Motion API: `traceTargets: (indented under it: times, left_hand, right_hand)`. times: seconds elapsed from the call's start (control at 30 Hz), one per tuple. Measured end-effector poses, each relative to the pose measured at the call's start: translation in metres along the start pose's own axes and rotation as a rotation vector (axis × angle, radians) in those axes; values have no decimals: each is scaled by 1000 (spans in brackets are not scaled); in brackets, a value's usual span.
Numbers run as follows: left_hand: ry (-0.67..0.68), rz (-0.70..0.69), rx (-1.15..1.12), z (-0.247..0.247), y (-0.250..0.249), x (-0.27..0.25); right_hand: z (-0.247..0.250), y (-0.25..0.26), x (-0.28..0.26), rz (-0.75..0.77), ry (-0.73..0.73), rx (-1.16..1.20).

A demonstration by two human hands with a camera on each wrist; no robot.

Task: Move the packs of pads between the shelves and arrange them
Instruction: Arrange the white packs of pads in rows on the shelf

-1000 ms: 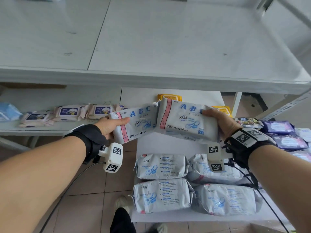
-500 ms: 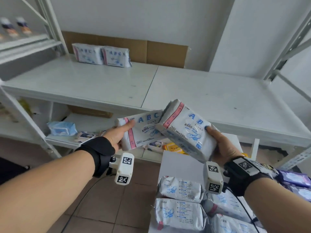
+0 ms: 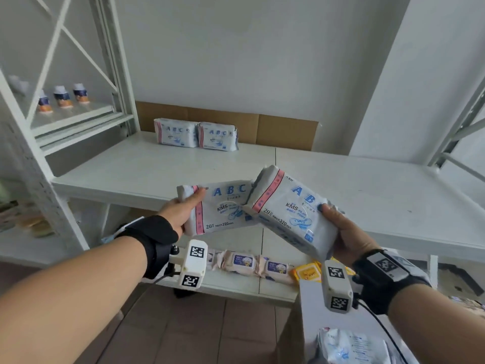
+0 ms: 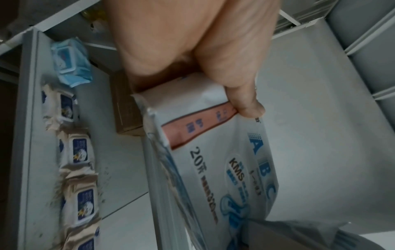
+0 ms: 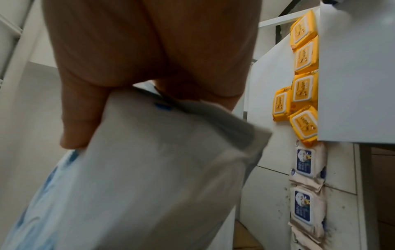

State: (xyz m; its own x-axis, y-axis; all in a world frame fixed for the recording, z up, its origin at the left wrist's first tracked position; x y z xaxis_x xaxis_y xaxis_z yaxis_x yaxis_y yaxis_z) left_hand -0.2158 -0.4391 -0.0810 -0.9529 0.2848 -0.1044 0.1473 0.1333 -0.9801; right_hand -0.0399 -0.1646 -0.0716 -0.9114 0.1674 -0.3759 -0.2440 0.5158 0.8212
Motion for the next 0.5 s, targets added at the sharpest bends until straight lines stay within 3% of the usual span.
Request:
traceTargets:
  times: [0.23,0.5]
  left_hand:
    - [46,-14,43,70,-25,64]
    - [98,16,-3,98,-32,136]
  right_hand:
    - [-74,-16,52,43,-20,-22]
    - [-103,0,114,42,-156,-22]
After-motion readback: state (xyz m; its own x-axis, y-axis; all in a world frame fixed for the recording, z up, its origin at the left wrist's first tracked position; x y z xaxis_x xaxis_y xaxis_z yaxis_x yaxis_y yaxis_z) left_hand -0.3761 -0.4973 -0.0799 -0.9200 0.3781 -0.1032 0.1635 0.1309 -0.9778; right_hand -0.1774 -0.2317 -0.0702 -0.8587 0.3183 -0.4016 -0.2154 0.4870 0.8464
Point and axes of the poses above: each hand's wrist, its own x-axis towards the middle knuckle, its own z-axis out of the back of the hand, y = z × x, the point moved 4 cm from there along x, towards the middle knuckle, and after that the axes turned 12 degrees about -z, right-handed, at the moved point
